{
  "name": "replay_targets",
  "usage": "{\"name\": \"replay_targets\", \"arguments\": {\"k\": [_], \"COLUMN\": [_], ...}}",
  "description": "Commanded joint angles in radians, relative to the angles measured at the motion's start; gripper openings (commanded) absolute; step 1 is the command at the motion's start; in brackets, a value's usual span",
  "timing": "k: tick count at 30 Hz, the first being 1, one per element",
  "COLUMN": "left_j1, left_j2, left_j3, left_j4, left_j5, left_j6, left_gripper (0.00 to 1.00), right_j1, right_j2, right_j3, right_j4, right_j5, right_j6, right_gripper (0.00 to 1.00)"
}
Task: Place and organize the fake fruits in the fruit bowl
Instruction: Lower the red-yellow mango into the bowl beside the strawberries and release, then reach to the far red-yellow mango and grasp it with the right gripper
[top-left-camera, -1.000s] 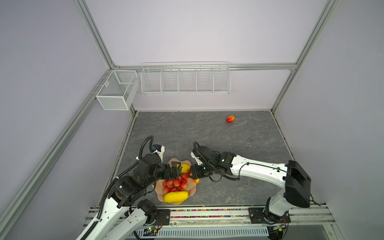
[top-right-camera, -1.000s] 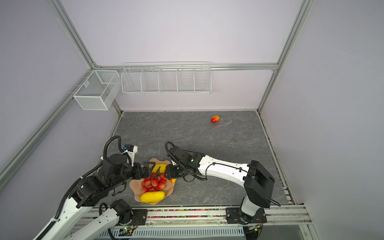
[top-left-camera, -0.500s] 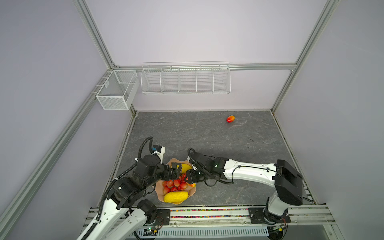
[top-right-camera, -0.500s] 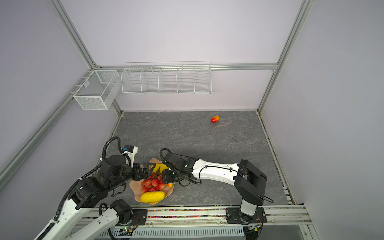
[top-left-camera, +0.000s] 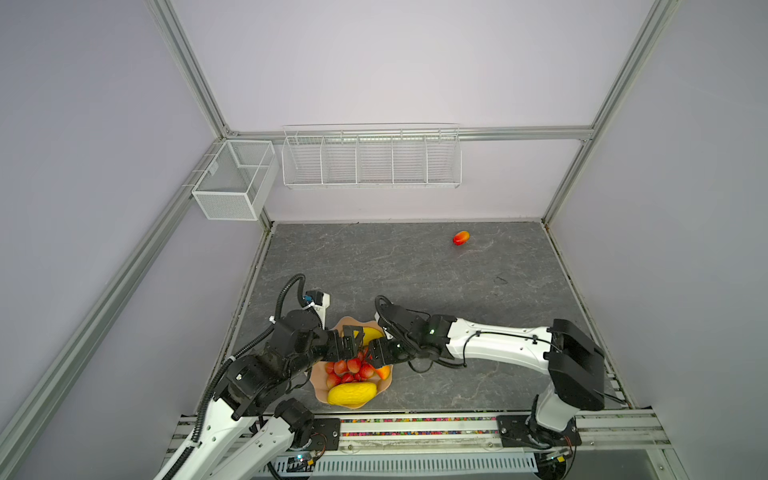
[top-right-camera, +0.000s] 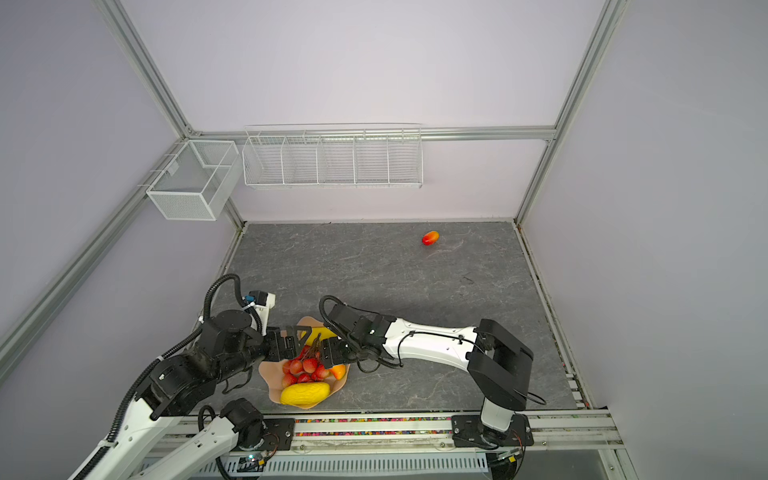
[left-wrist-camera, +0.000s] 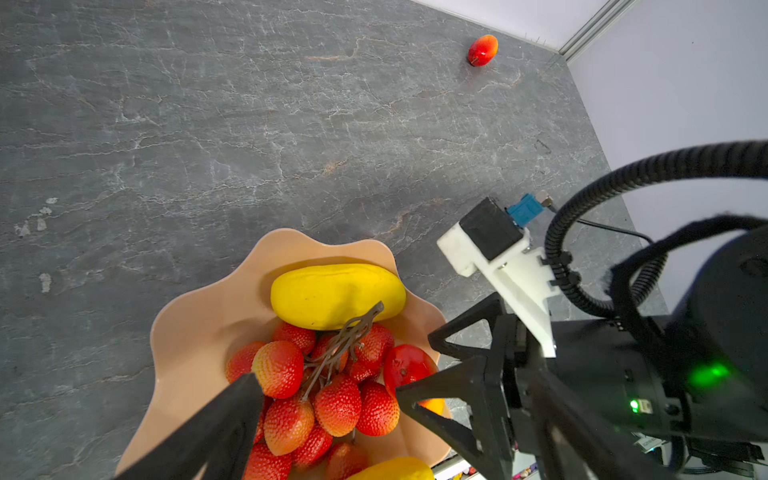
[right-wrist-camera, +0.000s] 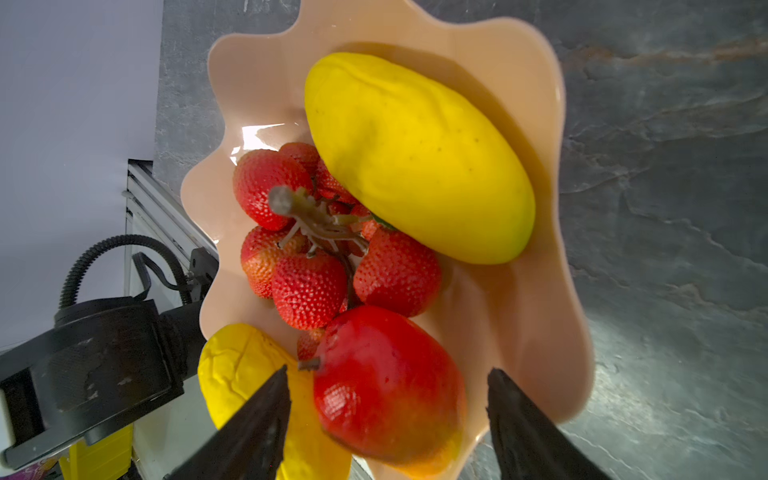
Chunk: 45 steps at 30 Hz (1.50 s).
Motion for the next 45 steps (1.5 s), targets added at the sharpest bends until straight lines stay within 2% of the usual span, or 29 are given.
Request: {"name": "replay_targets", "arguments": {"k": [1,5,10,15,19,21,26,29,32,37,45], "left_j1": [0.005,0.005,0.005,0.007,0.011,0.019,0.064,0.085,0.088,0.100,0.108], "left_j2": [0.004,0.031,0.113,0.332,0.467,0.519,0.611,0.646,0.651,0.649,0.685], "left_j3": [-0.013,-0.017,-0.024,0.033,0.104,0.129,0.149,0.149,0.124,0.067,0.064], "left_j4": [0.012,0.087,0.239,0.368,0.446,0.475,0.519,0.523,0.525,0.564,0.592], "left_j5": [0.013,0.041,0.057,0.058,0.057,0.057,0.101,0.112,0.088,0.101,0.124], "left_j6": [0.000,0.015,0.057,0.136,0.206,0.234,0.244,0.225,0.184,0.155,0.155], "left_gripper": [0.99,0.99,0.99,0.99,0.99,0.99,0.99,0.99,0.99,0.99,0.99], "right_j1": [-0.003,-0.088,-0.326,-0.624,-0.768,-0.805,-0.841,-0.856,-0.877,-0.911,-0.950], "right_j2": [-0.070,-0.132,-0.178,-0.037,0.121,0.213,0.426,0.511,0.545,0.598,0.752], "right_j3": [0.004,0.023,0.026,0.160,0.290,0.361,0.495,0.552,0.546,0.596,0.819], "right_j4": [-0.074,-0.158,-0.175,-0.155,-0.080,-0.024,0.098,0.142,0.211,0.199,0.099], "right_j5": [0.074,0.119,0.092,0.045,0.083,0.126,0.248,0.298,0.323,0.347,0.247], "right_j6": [-0.036,-0.106,-0.212,-0.317,-0.350,-0.387,-0.530,-0.566,-0.538,-0.450,-0.384], "right_gripper": [0.81,0.86,0.92,0.95,0.99,0.94,0.92,0.92,0.92,0.91,0.91]}}
